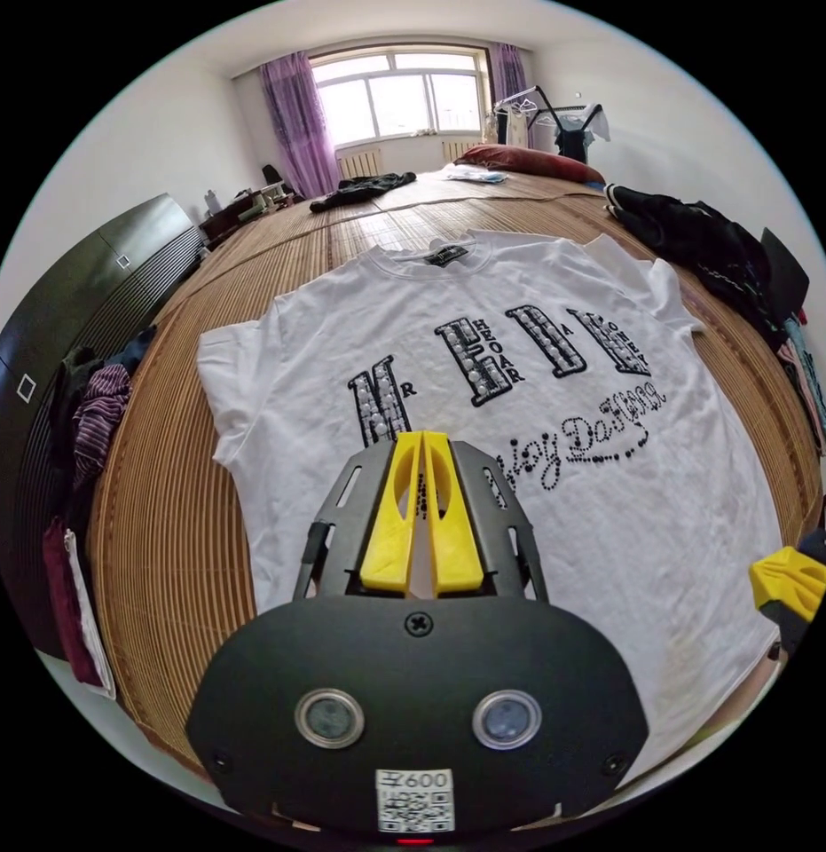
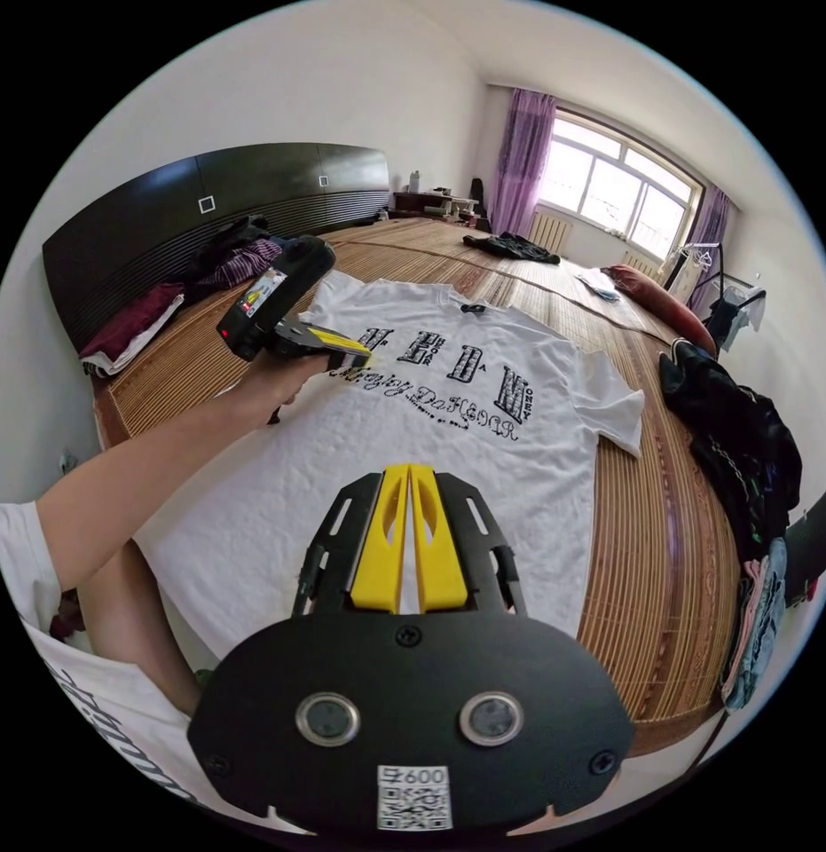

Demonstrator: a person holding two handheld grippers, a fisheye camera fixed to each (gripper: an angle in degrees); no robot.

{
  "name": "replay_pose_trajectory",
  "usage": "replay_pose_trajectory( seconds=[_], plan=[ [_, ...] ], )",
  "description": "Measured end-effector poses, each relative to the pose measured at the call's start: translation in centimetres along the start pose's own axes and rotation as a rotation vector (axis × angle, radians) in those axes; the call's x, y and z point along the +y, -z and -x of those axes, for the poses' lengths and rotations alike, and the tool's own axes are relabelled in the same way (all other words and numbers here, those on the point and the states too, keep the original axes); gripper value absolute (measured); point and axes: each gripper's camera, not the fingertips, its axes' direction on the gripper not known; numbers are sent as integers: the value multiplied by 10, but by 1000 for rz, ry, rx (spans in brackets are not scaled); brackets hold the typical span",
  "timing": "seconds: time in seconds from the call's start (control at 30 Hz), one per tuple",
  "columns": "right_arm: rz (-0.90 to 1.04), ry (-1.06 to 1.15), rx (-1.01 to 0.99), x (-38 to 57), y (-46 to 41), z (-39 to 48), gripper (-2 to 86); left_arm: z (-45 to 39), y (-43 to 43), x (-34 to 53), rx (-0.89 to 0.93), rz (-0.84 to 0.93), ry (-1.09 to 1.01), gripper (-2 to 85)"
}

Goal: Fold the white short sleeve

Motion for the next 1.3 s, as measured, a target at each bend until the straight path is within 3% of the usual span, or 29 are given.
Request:
replay_pose_trajectory(
  seconds=[0.27,0.43,0.57,1.03,1.3],
  plan=[
    [-3,-11,6,7,-5,-13,-8,-9,3,3,-6,12,-8,9],
    [-4,-9,19,11,-5,-21,-8,-25,14,-4,-15,123,-145,7],
    [-9,-26,8,15,-6,-30,-8,-40,66,12,61,-5,-184,5],
    [-9,-6,3,23,-10,-37,-8,-94,113,95,115,32,-351,16],
    [-18,-22,-47,25,-21,-39,15,-102,117,128,138,6,-336,111]
  ],
)
